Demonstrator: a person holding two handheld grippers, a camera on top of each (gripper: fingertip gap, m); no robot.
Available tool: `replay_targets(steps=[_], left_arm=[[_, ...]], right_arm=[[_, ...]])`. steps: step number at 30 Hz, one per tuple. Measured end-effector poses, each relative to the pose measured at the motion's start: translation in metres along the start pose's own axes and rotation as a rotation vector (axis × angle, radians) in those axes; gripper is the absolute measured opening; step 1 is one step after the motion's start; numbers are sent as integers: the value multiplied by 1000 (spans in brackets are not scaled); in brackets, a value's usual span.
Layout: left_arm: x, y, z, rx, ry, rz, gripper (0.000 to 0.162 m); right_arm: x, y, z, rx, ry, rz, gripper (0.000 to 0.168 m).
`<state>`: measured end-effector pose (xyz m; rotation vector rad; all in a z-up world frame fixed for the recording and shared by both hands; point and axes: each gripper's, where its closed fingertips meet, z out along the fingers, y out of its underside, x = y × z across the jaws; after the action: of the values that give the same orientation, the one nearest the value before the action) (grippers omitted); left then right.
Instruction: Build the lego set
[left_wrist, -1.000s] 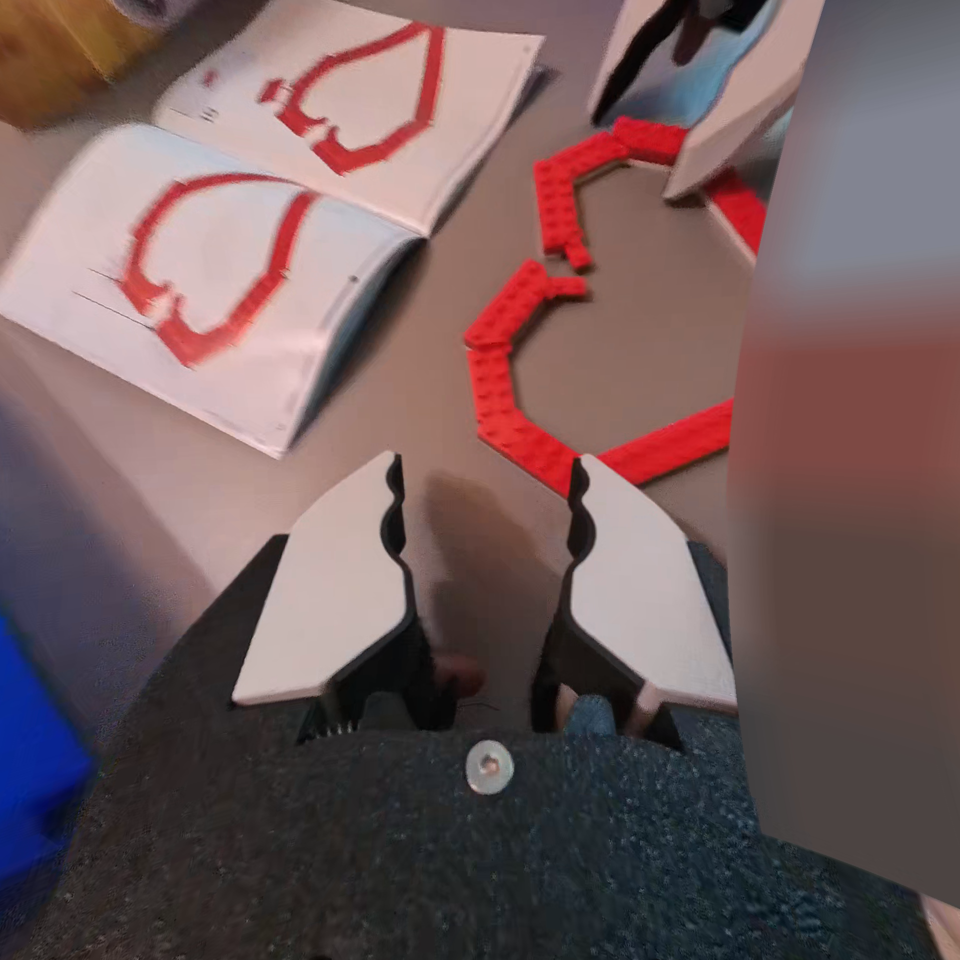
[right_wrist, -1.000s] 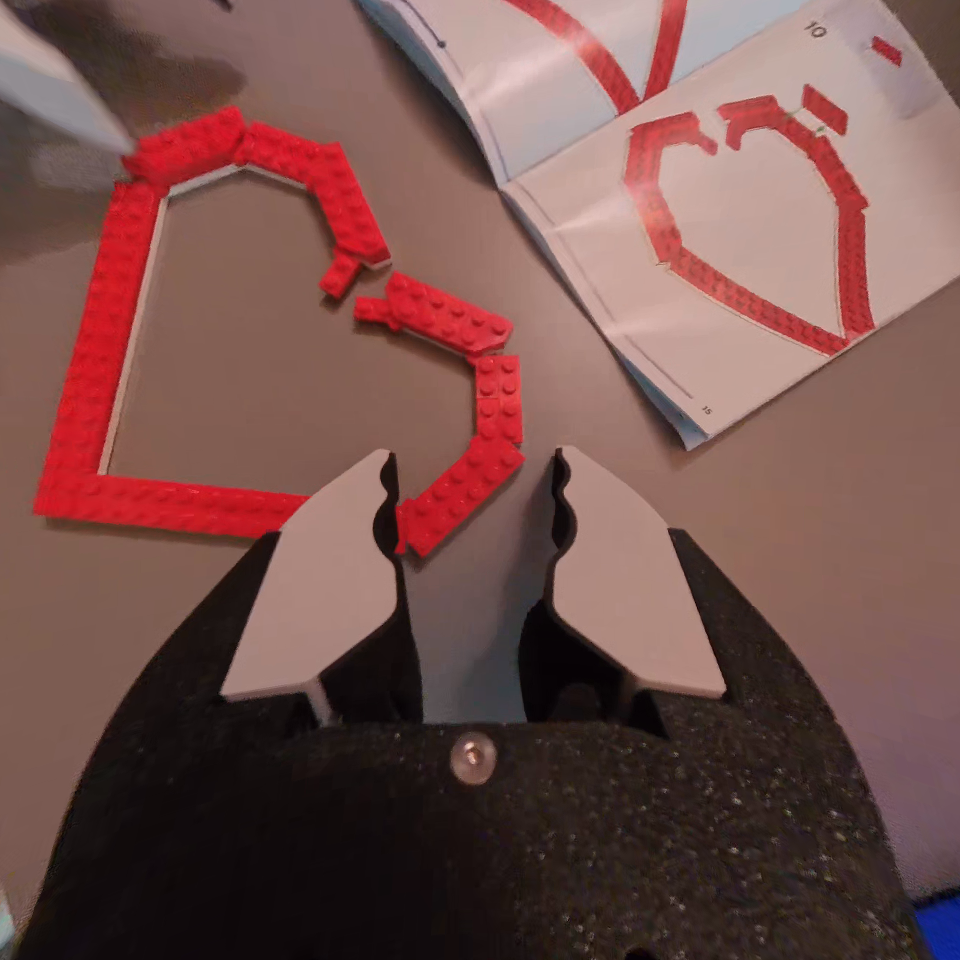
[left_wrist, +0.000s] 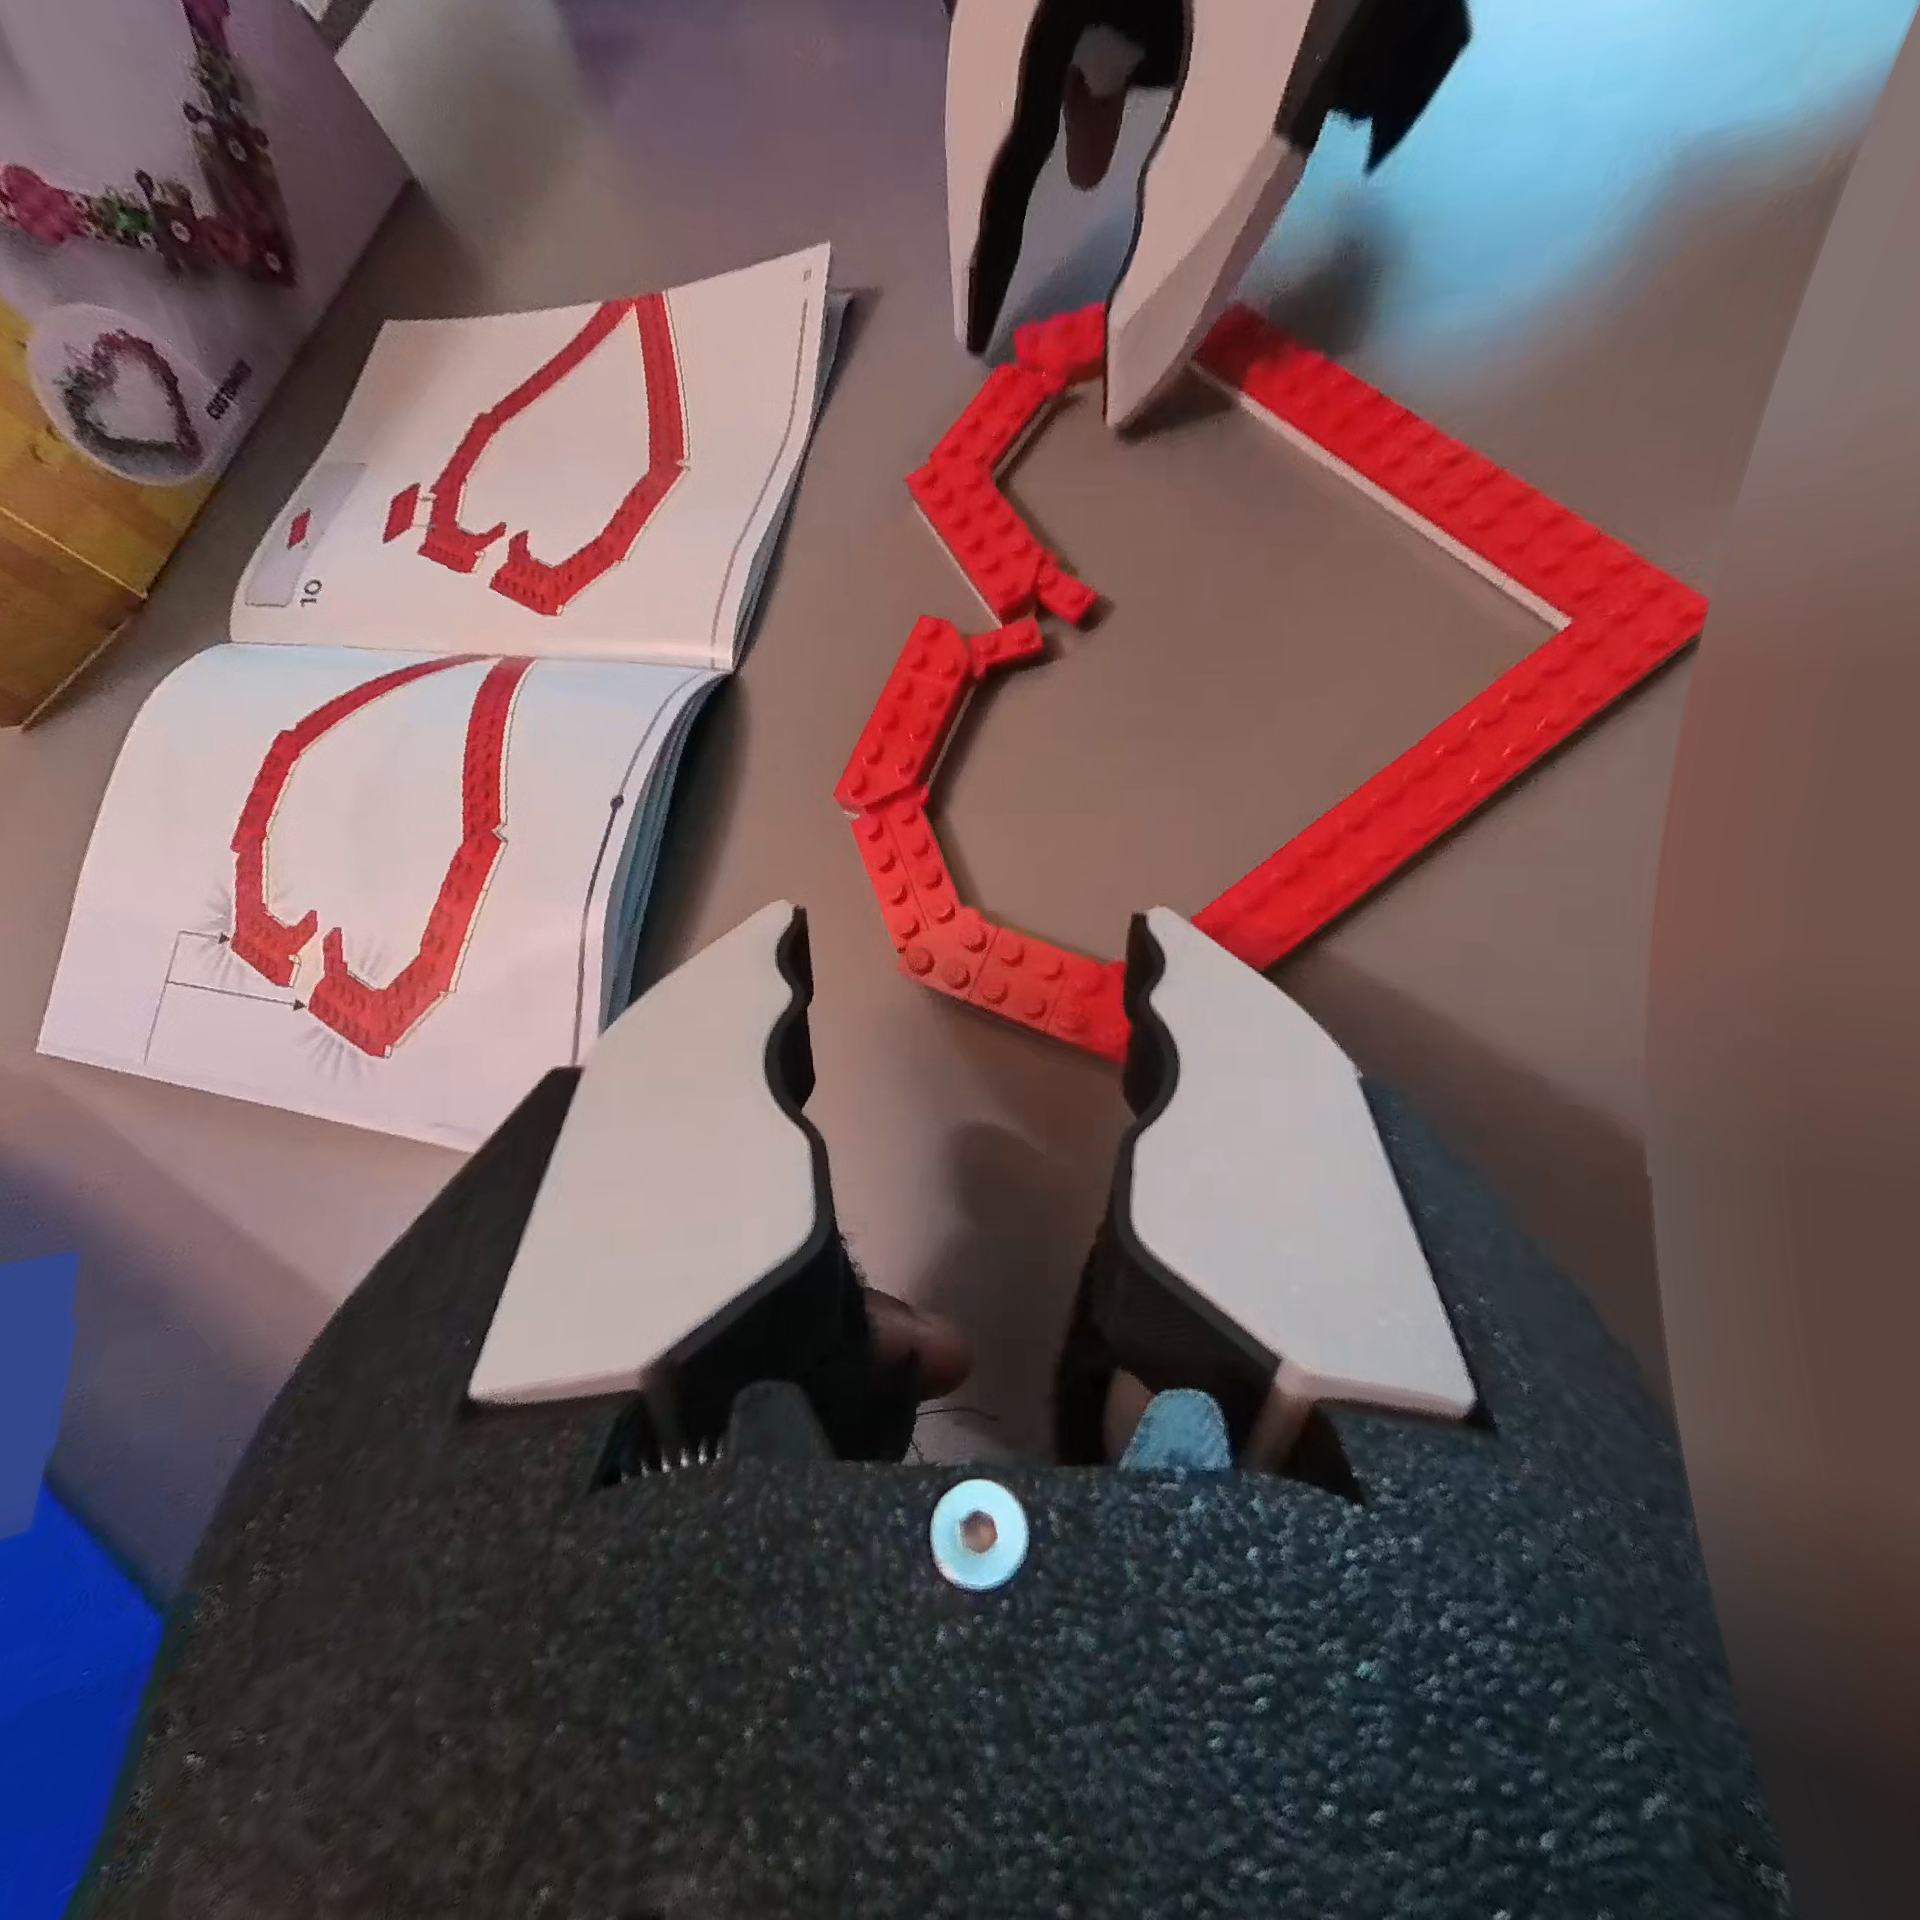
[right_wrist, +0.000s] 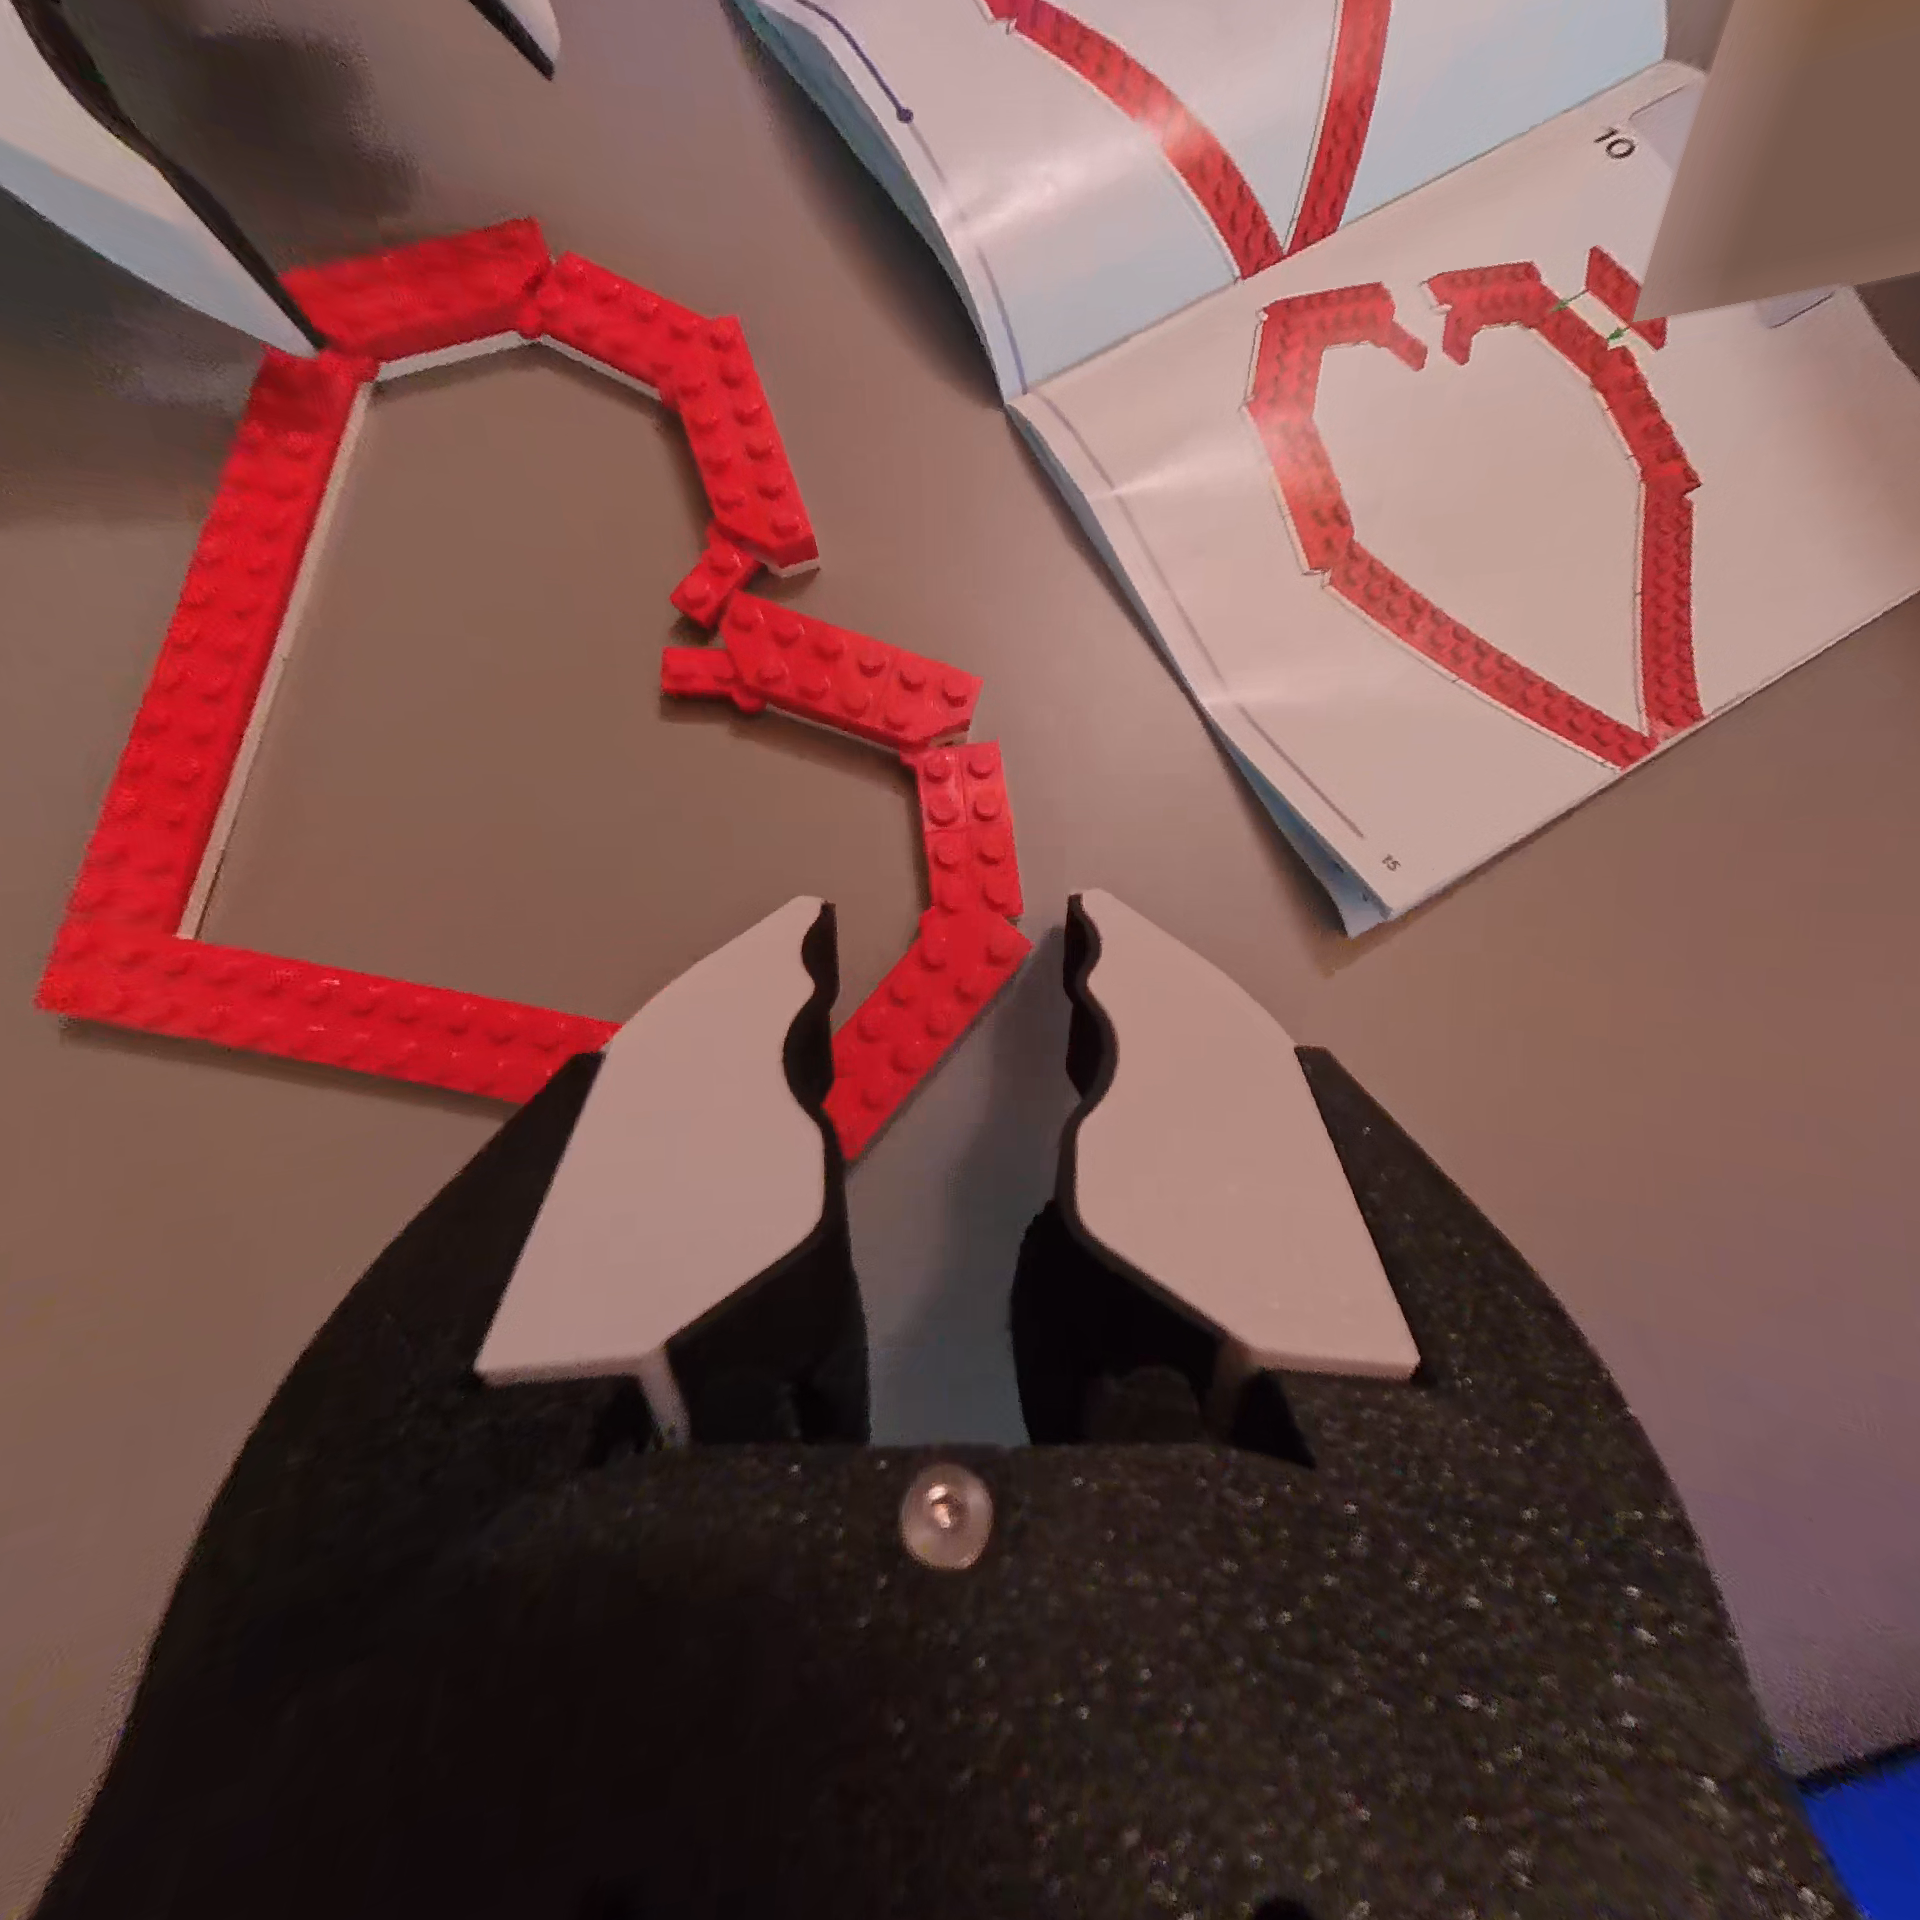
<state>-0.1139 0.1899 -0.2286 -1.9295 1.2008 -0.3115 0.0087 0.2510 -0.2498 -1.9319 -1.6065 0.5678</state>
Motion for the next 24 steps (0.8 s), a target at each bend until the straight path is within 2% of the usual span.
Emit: replay_targets(steps=[2,4,9,12,16,19,22,24], left_arm=[[-3,-4,1,12,-6,-15,54],[-8,-4,2,-5,-26,-35,49],[-20,-7,7,13,-76,-74,43],[-29,-12,21,-16,-107,-37,39],[-20,-7,41,-95,-15,46,27],[-25,-11,35,-48,-40,14,31],[-23,-11,20,-14,-63,-64,45],[-19,-2,14,-32,-72,-120,45]], right_arm=[[-1,-3,4,1,19,-6,37],[3,-5,5,-4,56,-17,25],[4,-15,6,34,41,-31,35],[11,-16,12,17,56,-22,34],[22,-12,12,-3,108,22,31],[24,-13,6,-26,130,-20,41],[-3,-43,5,51,37,-157,39],[-20,-58,16,67,-33,-191,35]])
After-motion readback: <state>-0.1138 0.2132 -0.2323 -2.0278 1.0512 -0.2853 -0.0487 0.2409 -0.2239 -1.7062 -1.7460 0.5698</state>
